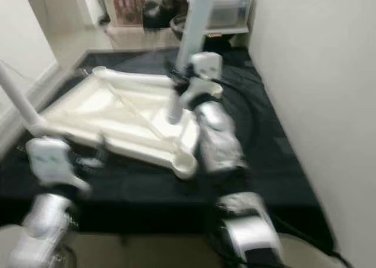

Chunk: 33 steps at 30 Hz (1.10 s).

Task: Building children table

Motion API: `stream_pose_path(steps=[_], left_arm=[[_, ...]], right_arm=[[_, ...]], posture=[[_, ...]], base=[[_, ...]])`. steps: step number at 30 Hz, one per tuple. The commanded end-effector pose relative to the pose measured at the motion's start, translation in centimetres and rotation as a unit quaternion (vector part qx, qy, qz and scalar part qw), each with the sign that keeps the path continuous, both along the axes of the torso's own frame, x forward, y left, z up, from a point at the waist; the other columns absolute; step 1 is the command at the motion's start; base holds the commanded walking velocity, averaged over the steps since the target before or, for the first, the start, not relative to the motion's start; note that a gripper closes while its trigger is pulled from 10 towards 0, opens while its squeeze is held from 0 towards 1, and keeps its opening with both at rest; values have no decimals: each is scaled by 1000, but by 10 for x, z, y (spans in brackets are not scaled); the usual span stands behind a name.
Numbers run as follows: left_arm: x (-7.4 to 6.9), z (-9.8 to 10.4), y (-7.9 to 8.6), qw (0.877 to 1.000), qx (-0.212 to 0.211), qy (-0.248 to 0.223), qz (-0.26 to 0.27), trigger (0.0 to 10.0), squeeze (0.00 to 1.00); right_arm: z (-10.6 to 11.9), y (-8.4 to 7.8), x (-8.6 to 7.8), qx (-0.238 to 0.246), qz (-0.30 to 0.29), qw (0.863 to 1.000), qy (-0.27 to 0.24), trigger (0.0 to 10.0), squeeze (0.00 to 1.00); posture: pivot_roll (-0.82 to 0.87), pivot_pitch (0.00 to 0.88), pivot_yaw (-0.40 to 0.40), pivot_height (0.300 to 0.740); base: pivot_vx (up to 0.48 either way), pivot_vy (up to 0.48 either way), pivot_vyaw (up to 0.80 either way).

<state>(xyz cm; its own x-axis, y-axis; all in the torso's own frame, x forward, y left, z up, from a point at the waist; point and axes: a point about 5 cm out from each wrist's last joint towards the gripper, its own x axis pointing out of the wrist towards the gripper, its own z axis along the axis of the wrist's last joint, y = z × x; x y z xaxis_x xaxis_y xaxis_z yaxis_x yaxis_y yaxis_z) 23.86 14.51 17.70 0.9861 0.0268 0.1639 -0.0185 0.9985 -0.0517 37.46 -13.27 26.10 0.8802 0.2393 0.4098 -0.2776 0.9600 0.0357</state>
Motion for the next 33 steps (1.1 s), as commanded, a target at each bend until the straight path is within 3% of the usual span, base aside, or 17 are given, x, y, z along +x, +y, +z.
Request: stream_pose_path(steps=[1, 16, 22, 25, 33], left_arm=[[0, -1, 4, 1000, 7, 4, 10, 10000, 0], [-2, 0, -5, 1000, 3, 1, -9, 10000, 0], [-7, 3, -11, 1000, 4, -2, -17, 10000, 0], [-11, 4, -15, 1000, 6, -2, -26, 10000, 0], [-18, 7, -19, 999, 5, 2, -36, 10000, 0]], right_arm=[[2, 13, -1, -2, 19, 1000, -9, 10000, 0], [5, 6, 8, -13, 14, 1000, -3, 10000, 0], [9, 5, 14, -17, 11, 1000, 2, 10000, 0], [14, 7, 18, -18, 12, 1000, -2, 10000, 0], [27, 19, 28, -14, 57, 998, 1, 10000, 0]], posture=[[-27, 13, 32, 740], [-65, 47, 34, 740], [-59, 71, 33, 740], [-49, 97, 34, 740], [-32, 139, 32, 740]], base=[[0, 0, 0], [0, 0, 0], [0, 0, -746], [0, 0, -800], [0, 0, 0]])
